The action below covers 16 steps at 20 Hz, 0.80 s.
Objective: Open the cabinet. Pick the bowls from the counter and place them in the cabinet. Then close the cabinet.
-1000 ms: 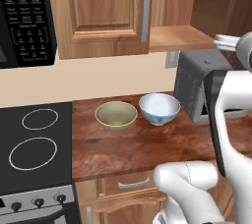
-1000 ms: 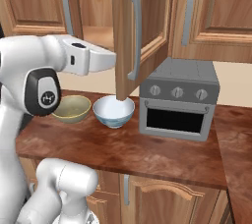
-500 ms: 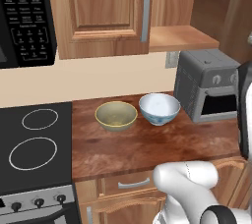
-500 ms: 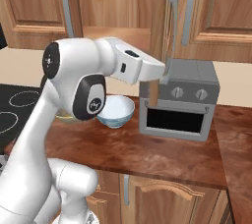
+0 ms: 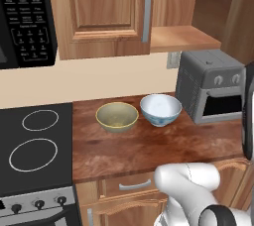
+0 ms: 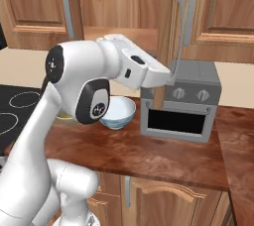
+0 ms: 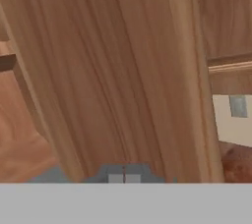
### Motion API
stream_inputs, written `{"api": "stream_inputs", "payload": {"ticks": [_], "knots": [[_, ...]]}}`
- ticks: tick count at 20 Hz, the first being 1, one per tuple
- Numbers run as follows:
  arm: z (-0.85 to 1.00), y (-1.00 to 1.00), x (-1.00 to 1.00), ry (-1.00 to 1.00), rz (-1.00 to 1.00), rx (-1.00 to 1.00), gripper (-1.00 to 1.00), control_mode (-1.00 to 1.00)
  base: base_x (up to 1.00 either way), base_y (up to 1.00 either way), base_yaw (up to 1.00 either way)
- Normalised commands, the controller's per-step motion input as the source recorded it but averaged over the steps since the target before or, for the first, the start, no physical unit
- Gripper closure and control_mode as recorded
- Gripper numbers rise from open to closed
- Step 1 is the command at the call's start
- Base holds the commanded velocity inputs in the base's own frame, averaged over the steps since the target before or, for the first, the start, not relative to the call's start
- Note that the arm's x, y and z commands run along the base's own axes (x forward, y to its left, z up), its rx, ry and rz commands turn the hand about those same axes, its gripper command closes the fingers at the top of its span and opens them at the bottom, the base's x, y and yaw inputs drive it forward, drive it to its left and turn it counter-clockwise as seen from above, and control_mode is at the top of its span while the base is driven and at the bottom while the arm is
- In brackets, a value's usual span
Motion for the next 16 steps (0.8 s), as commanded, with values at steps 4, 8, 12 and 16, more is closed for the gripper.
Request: {"api": "stream_inputs", "payload": {"ticks": [4, 8, 12, 16], "knots": [[0.09, 0.47, -0.67, -0.16, 0.01, -0.04, 1.0, -1.0, 0.0, 0.0, 0.0], [0.53, 0.48, -0.66, -0.05, 0.0, -0.1, 1.0, -1.0, 0.0, 0.0, 0.0], [0.58, 0.74, -0.41, 0.0, 0.06, -0.11, 1.0, -1.0, 0.0, 0.0, 0.0], [0.51, 0.61, -0.32, 0.04, 0.11, -0.06, 1.0, -1.0, 0.0, 0.0, 0.0]]}}
